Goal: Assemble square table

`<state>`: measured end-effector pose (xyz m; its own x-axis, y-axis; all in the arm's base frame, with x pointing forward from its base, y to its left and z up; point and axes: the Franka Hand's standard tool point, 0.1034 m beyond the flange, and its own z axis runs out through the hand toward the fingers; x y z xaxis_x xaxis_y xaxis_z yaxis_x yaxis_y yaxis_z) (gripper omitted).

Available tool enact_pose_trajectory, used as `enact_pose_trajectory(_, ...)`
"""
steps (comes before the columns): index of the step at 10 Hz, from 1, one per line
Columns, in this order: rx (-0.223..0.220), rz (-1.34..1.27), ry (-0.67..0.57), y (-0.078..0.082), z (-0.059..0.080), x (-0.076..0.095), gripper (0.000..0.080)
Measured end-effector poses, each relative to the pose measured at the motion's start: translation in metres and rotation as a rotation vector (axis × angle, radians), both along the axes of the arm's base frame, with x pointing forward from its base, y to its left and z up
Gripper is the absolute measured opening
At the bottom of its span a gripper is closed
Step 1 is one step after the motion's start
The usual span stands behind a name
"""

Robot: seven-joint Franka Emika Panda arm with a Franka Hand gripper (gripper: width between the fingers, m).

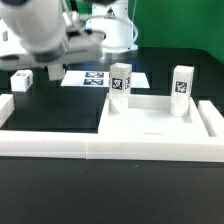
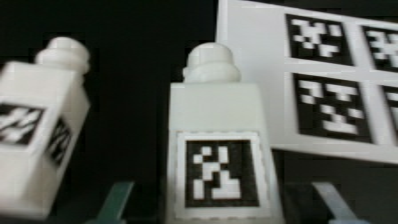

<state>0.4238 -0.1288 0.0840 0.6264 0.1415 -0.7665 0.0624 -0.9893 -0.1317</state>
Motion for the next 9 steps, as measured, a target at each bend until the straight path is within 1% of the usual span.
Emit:
enact_pose_trajectory(1,-0.012,-0.003,-0.01,0.004,0.021,0.011,0.029)
enact_pose_trajectory(2,-0.011,0.012,-0.03,0.013,0.039,0.016,0.029)
enact_pose_trajectory(3,-0.008,0.012,-0.084,0.016,0.042,0.017,0.029)
enact_pose_trajectory(4,-0.007,0.014,-0.139,0.013,0.04,0.018,0.029)
enact_pose_trajectory(5,-0.009,0.015,-0.208,0.012,0.039,0.022,0.029)
enact_pose_trajectory(6,-0.01,0.016,-0.246,0.012,0.04,0.022,0.029)
enact_pose_trajectory(7,-0.009,0.01,-0.331,0.013,0.04,0.028,0.029)
enact_pose_trajectory(8,-0.028,-0.039,-0.383,0.026,0.053,0.037,0.029)
enact_pose_trajectory(9,-0.055,-0.087,-0.431,0.048,0.077,0.059,0.029)
